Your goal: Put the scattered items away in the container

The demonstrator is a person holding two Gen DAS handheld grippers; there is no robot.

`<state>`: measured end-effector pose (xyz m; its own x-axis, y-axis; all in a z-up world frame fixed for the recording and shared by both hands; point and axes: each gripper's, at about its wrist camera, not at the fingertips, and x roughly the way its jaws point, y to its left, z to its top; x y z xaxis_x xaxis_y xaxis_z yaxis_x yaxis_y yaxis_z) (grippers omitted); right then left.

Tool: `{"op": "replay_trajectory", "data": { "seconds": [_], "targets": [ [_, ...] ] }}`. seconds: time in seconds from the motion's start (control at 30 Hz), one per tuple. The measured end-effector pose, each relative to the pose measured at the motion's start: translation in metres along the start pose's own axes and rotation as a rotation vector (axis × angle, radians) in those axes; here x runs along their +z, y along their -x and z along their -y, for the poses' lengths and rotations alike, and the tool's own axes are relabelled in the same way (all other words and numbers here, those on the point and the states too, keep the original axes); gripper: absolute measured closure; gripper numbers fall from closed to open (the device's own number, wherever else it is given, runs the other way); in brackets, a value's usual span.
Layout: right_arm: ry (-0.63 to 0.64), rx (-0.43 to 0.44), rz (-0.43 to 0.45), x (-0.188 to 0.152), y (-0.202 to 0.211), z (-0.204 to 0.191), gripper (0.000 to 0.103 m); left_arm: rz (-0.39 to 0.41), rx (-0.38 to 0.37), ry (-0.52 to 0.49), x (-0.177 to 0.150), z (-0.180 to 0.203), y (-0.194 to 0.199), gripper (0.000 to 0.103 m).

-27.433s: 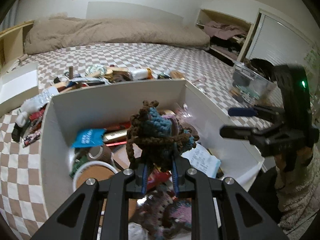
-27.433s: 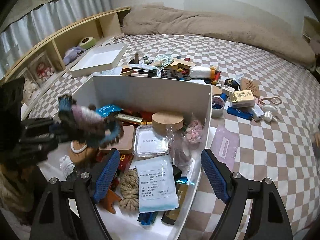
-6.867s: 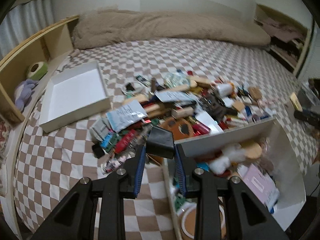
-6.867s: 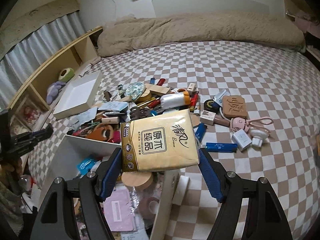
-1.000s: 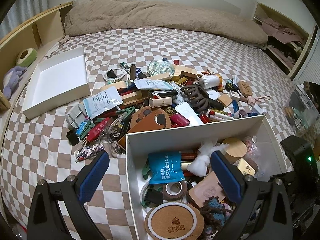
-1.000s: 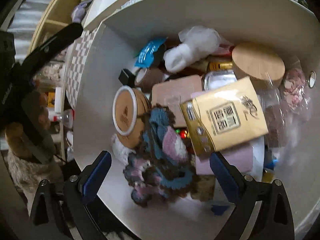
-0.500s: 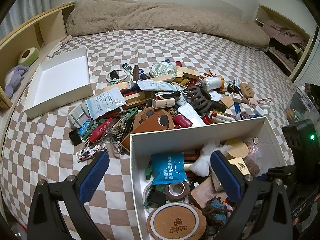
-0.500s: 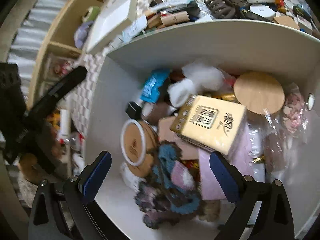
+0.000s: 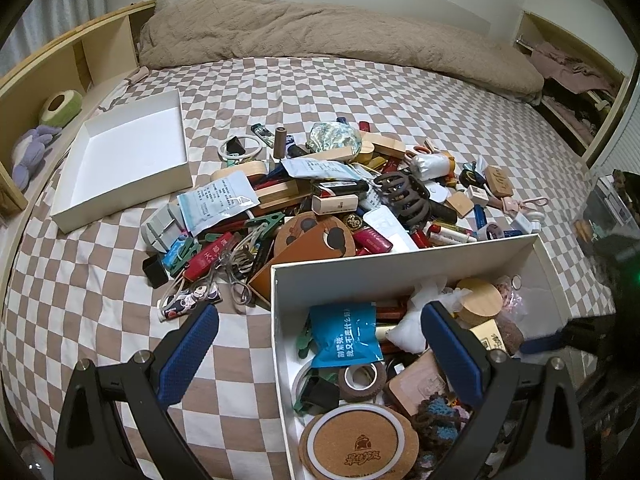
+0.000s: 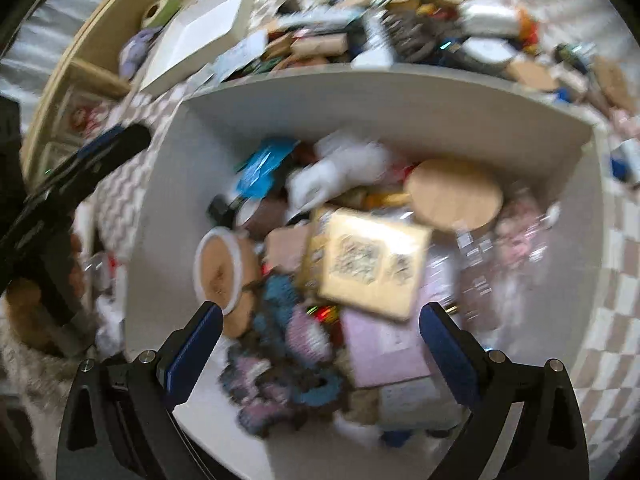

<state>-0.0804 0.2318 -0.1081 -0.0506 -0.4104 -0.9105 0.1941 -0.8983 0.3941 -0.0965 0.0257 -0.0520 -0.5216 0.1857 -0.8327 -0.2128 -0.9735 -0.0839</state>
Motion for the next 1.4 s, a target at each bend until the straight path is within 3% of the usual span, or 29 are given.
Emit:
{"op": "replay_trajectory", "data": {
  "seconds": [0.33,0.53,0.77,0.93,1.17,1.27,1.4],
  "targets": [
    [-0.13,0.1,0.017,0.013,-0.026,0.024,0.005,0.002,-0.009,-0.004,-0.002,0.001,-0.001,0.001],
    [-0.09,0.138,0.041,0.021,-0.033,0.001,0.004,-0.003,-0.013,0.001,-0.003,-0.001,-0.003,0.001],
    [-0.02,0.148,0.148,0.025,-0.018,-0.017,0.004,0.003,-0.015,0.015,-0.003,-0.008,0.0,0.001],
    [-0.002,0.075,0.089,0.02,-0.016,-0.016,0.004,-0.002,-0.015,0.027,-0.004,-0.013,0.0,0.001],
    [-0.055,0.261,-0.098,0.007,-0.039,-0.009,0.004,-0.004,-0.021,0.038,-0.004,-0.016,0.001,0.001],
    [-0.023,0.225,-0.059,0.007,-0.039,-0.014,0.004,-0.005,-0.022,0.033,-0.004,-0.015,0.001,0.001],
    [-0.034,0.252,0.009,0.013,-0.035,-0.015,0.004,-0.007,-0.023,0.027,-0.004,-0.012,0.0,0.001]
  ]
}}
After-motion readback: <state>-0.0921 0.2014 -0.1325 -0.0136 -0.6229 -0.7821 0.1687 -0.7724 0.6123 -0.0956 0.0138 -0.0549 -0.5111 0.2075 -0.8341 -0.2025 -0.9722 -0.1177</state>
